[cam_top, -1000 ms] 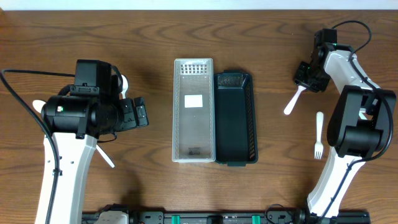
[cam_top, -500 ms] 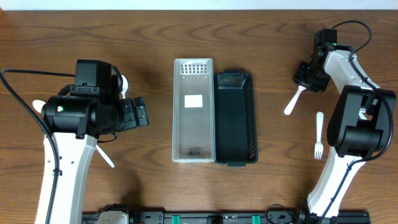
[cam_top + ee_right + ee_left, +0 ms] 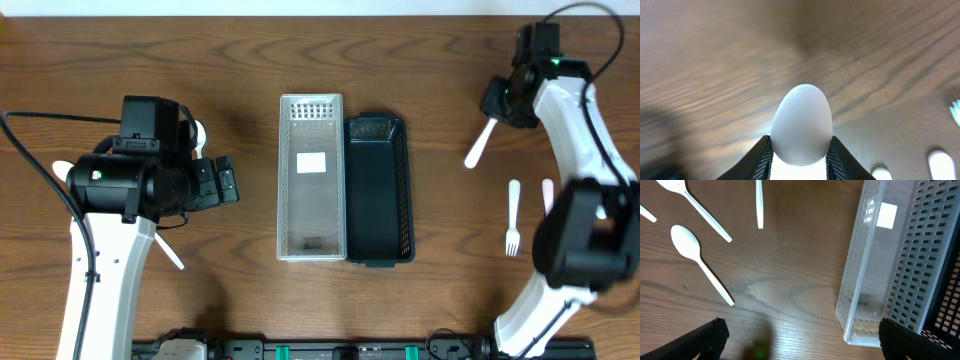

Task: Pack container
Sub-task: 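Carry the spoon with the right gripper and drop it into the black basket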

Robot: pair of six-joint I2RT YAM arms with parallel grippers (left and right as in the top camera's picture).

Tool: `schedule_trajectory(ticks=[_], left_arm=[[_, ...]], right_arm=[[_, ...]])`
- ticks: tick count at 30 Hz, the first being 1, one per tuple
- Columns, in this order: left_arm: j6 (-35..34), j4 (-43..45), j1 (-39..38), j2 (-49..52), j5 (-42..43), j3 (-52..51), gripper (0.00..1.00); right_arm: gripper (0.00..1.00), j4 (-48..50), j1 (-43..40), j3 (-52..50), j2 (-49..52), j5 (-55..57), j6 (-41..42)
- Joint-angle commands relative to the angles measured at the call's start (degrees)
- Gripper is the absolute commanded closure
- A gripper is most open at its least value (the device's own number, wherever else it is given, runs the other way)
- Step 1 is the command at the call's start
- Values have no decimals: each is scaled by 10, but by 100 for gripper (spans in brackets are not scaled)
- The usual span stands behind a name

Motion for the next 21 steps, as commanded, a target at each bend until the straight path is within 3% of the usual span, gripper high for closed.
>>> schedule_trajectory(ticks=[1, 5, 12, 18, 21], left_arm=[[8, -2, 1, -5, 2, 9, 2], [13, -2, 1, -5, 2, 9, 2], [20, -2, 1, -5, 1, 9, 2], [23, -1, 1, -5, 1, 9, 2], [24, -1, 1, -5, 1, 9, 2]], right_arm=[[98, -22, 54, 11, -79, -26, -23], [98, -56, 139, 11, -123, -27, -25], [97, -89, 260, -13, -109, -22, -7], [95, -24, 315, -111, -95, -24, 20], [83, 28, 334, -170, -94, -25, 15]])
